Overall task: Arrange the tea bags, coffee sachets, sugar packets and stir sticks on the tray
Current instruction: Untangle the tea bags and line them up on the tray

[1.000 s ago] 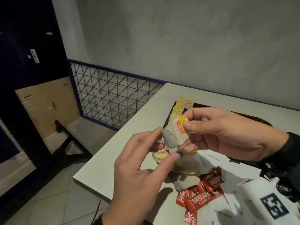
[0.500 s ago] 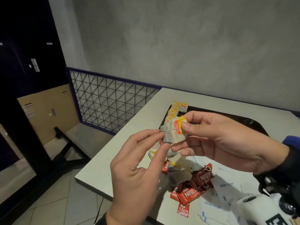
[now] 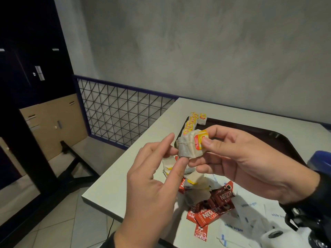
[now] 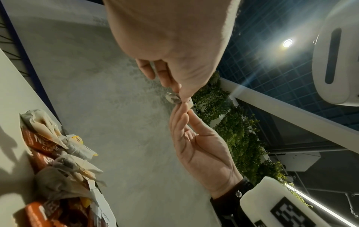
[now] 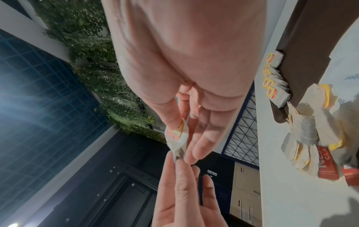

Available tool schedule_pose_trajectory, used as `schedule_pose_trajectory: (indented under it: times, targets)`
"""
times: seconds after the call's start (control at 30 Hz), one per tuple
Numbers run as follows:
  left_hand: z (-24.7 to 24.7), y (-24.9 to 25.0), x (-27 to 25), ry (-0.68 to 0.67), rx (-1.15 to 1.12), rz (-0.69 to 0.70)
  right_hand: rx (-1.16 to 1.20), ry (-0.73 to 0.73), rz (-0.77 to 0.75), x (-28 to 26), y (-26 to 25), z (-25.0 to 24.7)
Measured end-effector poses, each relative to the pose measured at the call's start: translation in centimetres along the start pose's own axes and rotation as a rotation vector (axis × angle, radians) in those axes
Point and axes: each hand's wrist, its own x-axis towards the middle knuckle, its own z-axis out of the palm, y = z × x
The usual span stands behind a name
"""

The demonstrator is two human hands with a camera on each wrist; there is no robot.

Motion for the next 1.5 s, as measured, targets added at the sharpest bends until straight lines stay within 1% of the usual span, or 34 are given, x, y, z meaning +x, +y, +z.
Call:
schedule_pose_trajectory:
  times: [0.1, 0.33, 0.5, 0.6, 0.7, 0.8, 0.87, 1.0, 1.1, 1.17, 1.33, 1.5]
  targets:
    - [-0.1, -0.1, 0.2, -0.046, 0.042, -0.014, -0.017, 0.013, -0.013, -0.1, -0.1, 0.0]
    - [0.0, 0.4, 0.5, -0.022, 0.095, 0.074, -0.022, 0.044, -0.023, -0.5, -0.2, 0.3]
    - [0.2, 0.5, 0.4, 0.041, 0.126, 0.168, -0.005, 0.071, -0.015, -0.7, -0.3, 0.5]
    - [0.2, 0.5, 0.5, 0.096, 0.186, 0.244, 0.009, 0.079, -0.023, -0.8, -0.4, 0.8]
    - [-0.1, 0.5, 0.6, 0.129, 0.234, 0.284, 0.011, 0.085, -0.035, -0.8, -0.6, 1.1]
    - [-0.4, 0.5, 0.6, 0.128, 0.248, 0.272, -0.032, 0.123, -0.041, -0.7, -0.8, 1.1]
    - [-0.6, 0.3, 0.6, 0.122, 0.234, 0.226, -0.052, 0.140, -0.042, -0.6, -1.0, 1.0]
    - [-0.9, 0.2, 0.5, 0.063, 0.165, 0.122, -0.070, 0.117, -0.017, -0.5, -1.1, 0.7]
    - [-0.9, 0.0, 0.5, 0.010, 0.181, 0.129, -0.075, 0.077, -0.019, -0.5, -0.8, 1.0]
    - [-0.9, -0.1, 0.5, -0.003, 0.179, 0.134, -0.080, 0.069, -0.031, -0.4, -0.8, 1.3]
    - [-1.0, -0.1, 0.5, 0.022, 0.152, 0.165, -0.116, 0.065, -0.070, -0.5, -1.0, 1.7]
    - [-0.9, 0.6, 0.7, 0.090, 0.164, 0.252, -0.123, 0.089, -0.098, -0.9, -1.0, 2.1]
